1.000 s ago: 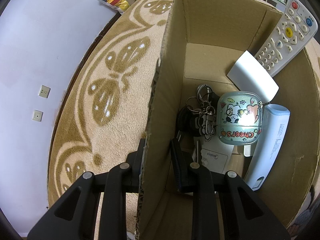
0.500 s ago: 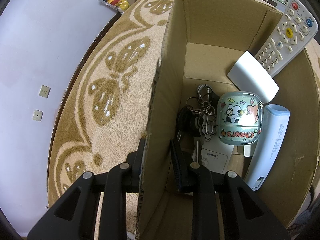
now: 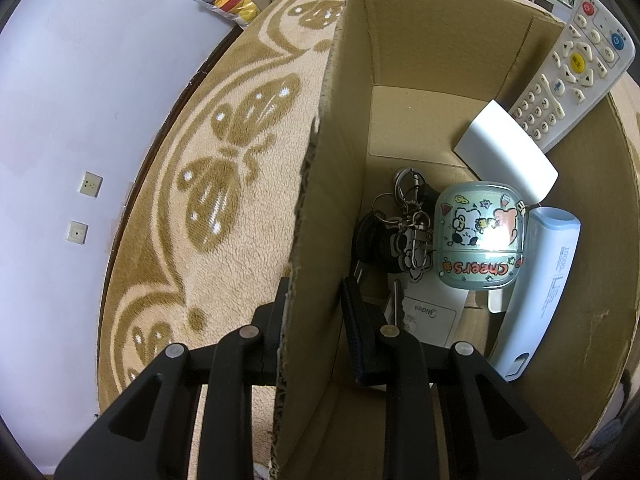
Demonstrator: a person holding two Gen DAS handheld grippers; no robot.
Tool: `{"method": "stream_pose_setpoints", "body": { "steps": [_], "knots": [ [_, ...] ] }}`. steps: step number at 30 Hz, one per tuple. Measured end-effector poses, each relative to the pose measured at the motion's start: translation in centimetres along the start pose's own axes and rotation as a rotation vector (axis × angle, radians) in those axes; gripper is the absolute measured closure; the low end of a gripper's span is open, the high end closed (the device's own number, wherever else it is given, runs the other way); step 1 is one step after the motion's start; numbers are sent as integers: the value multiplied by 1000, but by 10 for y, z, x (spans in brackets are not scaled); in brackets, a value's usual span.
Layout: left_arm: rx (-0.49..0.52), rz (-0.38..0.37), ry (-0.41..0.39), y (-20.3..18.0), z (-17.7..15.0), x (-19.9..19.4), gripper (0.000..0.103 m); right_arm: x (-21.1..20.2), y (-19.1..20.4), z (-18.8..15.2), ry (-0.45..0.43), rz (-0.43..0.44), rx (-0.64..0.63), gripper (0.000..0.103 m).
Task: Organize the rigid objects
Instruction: 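Move the right tool to the green Pochacco case and grasp it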
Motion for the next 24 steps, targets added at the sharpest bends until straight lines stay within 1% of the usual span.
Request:
{"method": "stream_pose_setpoints", "body": {
  "steps": [4, 17, 21, 24],
  "knots": [
    [0, -1, 0, -1, 1, 0, 79, -6, 14, 2, -20, 52, -18, 44],
    [5, 4, 0, -2, 1, 0, 79, -19, 51, 4, -58, 150, -69, 44],
    [4, 2, 0, -2, 1, -1, 79, -30, 66, 4, -57, 223, -71, 44],
    [4, 3, 1, -2, 1, 0, 79, -41, 81, 5, -78, 254, -101, 44]
  ]
}}
Point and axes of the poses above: each gripper's, at about its wrist camera, not at the fingertips, and x roughly the way its jaws point, y to its left, z to its top, the point moved 9 cm from there along x, roughly the way its jaws point, and after that the axes turned 8 degrees about x, right-handed, at the moved point
